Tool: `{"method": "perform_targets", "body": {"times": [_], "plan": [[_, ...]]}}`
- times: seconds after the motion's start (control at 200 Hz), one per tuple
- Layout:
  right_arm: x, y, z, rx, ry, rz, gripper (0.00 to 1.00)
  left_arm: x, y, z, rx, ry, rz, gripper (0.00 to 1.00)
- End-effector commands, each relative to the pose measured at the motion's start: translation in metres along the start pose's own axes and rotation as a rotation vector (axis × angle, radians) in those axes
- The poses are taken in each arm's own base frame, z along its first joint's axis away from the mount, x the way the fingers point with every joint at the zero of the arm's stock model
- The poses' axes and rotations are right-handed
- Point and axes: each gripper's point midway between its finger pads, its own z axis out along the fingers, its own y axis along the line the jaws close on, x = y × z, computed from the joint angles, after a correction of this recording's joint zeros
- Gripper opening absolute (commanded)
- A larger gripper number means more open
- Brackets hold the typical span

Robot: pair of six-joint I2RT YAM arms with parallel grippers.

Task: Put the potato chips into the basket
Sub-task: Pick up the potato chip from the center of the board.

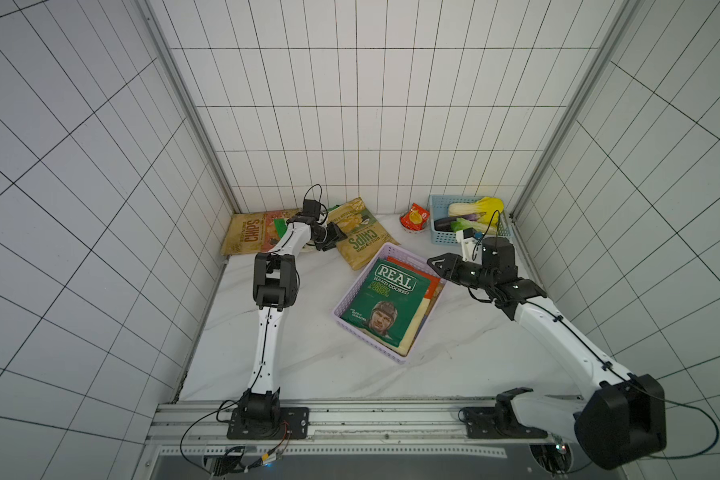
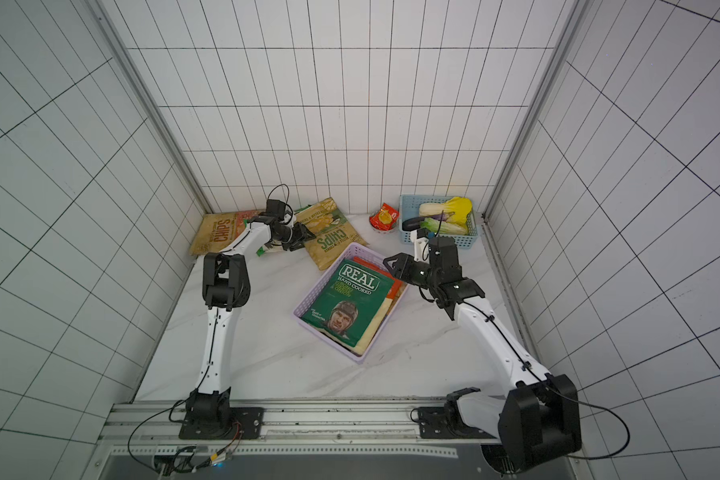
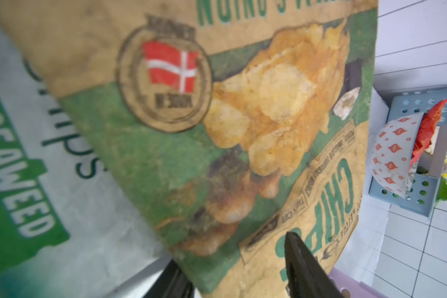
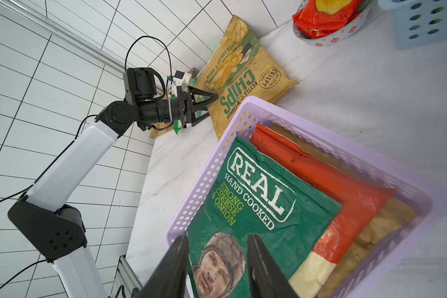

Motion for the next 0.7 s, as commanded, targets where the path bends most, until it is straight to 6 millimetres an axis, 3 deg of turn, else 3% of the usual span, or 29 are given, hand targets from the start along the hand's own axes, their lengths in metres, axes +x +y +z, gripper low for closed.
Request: {"method": "perform_targets", "body": {"times": [0.0, 0.245, 0.475, 0.699], "plan": [[0.008, -0.011, -0.005, 0.040, 0.006, 0.011, 0.41, 0.004, 0.001, 0.017, 0.031, 0.016, -0.017, 0.42], [0.012, -0.009, -0.002, 0.018, 0.021, 0.031, 0.40, -0.015, -0.014, -0.010, 0.051, -0.051, 0.012, 0.00], [0.012, 0.001, -0.005, -0.004, 0.016, 0.013, 0.38, -0.039, -0.027, -0.051, 0.077, -0.132, 0.045, 0.00], [0.018, 0.003, -0.007, -0.005, 0.022, 0.012, 0.38, -0.045, -0.044, -0.078, 0.124, -0.149, 0.095, 0.00]]}}
